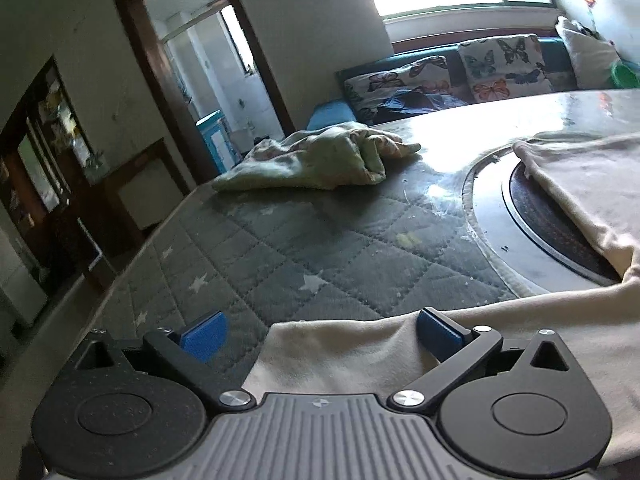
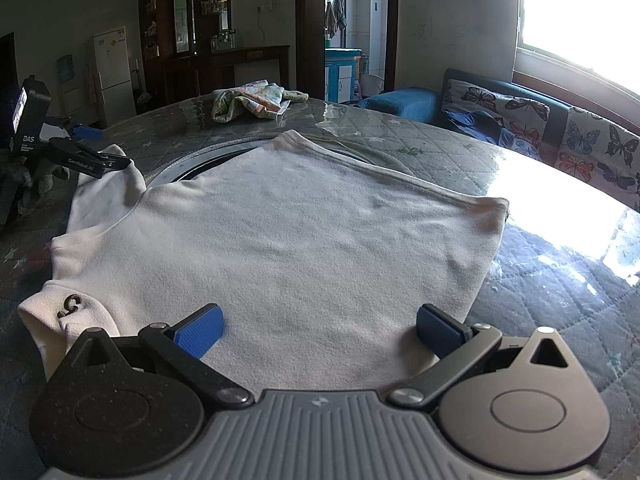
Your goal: Fold clothes
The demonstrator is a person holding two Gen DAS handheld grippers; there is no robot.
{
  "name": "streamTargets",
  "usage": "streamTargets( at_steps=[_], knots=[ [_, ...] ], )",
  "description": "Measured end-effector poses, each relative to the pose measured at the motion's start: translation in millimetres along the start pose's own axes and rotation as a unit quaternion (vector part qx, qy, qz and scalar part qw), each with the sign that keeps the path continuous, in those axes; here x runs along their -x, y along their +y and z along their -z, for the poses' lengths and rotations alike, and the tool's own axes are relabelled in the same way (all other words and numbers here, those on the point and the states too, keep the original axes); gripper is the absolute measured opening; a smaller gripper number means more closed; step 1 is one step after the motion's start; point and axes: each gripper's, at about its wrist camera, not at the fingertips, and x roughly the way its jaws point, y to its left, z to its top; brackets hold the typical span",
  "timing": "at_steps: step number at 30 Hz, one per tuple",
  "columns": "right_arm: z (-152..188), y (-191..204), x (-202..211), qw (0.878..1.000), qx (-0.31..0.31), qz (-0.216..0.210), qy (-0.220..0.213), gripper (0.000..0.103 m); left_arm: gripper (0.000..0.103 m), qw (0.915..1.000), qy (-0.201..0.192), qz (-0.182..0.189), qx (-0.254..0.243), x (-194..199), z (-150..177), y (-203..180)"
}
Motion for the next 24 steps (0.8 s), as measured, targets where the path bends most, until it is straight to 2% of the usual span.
streamTargets(
  at_steps=[9,12,17,20,24],
  knots=[
    [0.1,0.6,0.6,1.000,0.000,0.000,0.000,0.103,0.103,0.9999,-0.003,-0.012,0.005,8.8,-5.8,1.9],
    [0.3,0.7,1.5,1.000,0.000,0.000,0.001,0.103,0.103,0.9996,-0.007,-0.007,0.026,18.1,-7.5,5.1],
    [-0.2,0.5,1.7,1.000,0.001,0.001,0.001,0.103,0.103,0.9992,0.020,-0.026,0.023,9.3,2.0,1.8],
    [-0.7,0.6,1.8,1.000,0.002,0.002,0.002,0.103,0.103,0.9981,0.025,-0.034,0.046,8.6,0.9,6.2],
    [-2.3,1.4,1.8,1.000,0.003,0.003,0.006,0.103,0.103,0.9980,0.006,-0.028,0.057,27.2,-4.2,-0.2]
  ],
)
